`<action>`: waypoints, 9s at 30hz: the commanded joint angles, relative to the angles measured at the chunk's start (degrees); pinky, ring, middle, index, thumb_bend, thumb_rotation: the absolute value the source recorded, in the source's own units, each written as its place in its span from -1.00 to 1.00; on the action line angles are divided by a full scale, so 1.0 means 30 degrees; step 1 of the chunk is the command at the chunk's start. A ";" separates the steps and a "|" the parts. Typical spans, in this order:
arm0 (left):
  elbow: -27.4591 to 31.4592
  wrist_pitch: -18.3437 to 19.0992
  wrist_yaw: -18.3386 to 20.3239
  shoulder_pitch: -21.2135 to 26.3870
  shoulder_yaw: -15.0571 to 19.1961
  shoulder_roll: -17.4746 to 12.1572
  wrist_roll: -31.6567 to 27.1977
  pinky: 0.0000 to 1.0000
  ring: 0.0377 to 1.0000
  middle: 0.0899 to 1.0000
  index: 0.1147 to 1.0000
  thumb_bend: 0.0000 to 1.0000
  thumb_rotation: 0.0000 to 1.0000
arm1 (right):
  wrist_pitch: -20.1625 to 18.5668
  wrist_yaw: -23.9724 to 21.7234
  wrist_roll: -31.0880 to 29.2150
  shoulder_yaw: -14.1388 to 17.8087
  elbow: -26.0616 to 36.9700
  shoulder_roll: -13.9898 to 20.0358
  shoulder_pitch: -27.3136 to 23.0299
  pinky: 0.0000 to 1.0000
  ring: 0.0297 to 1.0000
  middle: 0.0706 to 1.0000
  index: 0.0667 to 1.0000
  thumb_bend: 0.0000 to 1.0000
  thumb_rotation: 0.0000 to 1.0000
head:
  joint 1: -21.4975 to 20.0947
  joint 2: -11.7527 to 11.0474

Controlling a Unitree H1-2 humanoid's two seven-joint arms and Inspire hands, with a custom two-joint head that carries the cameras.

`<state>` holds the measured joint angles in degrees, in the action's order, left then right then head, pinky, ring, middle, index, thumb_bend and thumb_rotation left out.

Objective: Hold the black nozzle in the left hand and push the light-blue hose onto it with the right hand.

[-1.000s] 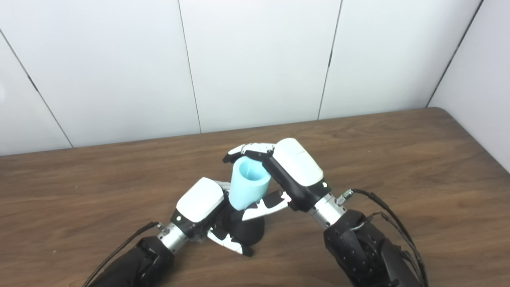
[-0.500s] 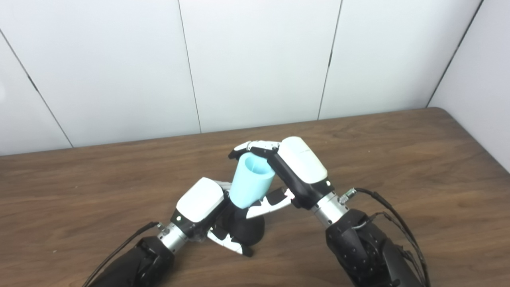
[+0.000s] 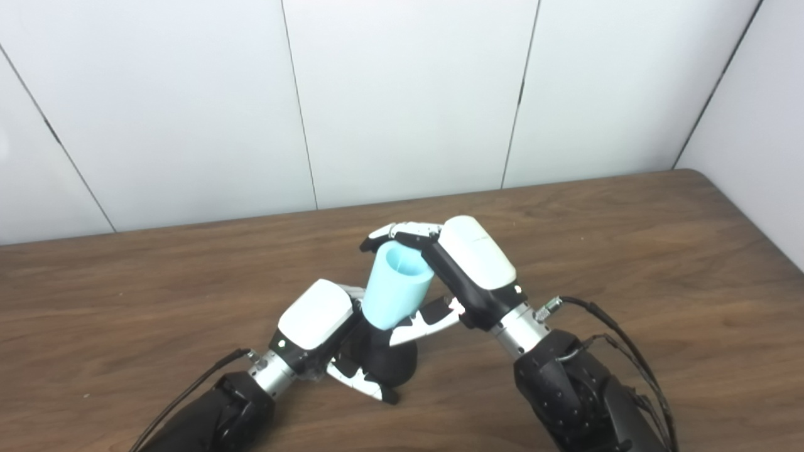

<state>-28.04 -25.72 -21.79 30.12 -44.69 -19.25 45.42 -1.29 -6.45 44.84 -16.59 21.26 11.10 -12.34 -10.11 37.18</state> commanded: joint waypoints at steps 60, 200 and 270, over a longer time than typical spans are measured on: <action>-0.4309 -0.0381 0.4724 -0.3986 -0.1963 0.0730 -0.1037 -0.61 -0.57 -0.16 -0.16 0.05 -1.00 | 0.1791 -0.0345 0.6012 -0.0632 0.2131 0.0603 -0.0640 0.77 0.89 0.88 0.80 0.88 0.42 | -0.0123 -0.0398; -0.4021 -0.0333 0.4592 -0.4399 -0.1694 0.0974 -0.0651 -0.60 -0.56 -0.16 -0.16 0.05 -1.00 | 0.4266 0.0369 0.6334 -0.0778 -0.0431 0.0878 -0.1636 0.49 0.64 0.65 0.55 -0.36 0.04 | 0.0396 -0.0602; -0.4145 -0.0268 0.4461 -0.4247 -0.1911 0.1153 -0.0005 -0.64 -0.61 -0.16 -0.16 0.05 -1.00 | 0.1672 -0.2596 0.1889 0.1268 0.0623 -0.0283 -0.2118 0.31 0.51 0.52 0.43 -0.42 -0.24 | 0.0481 -0.0703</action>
<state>-29.65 -27.15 -15.87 30.91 -43.01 -17.64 40.81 2.59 -15.87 49.13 -12.99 19.89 9.28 -15.79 -8.79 34.98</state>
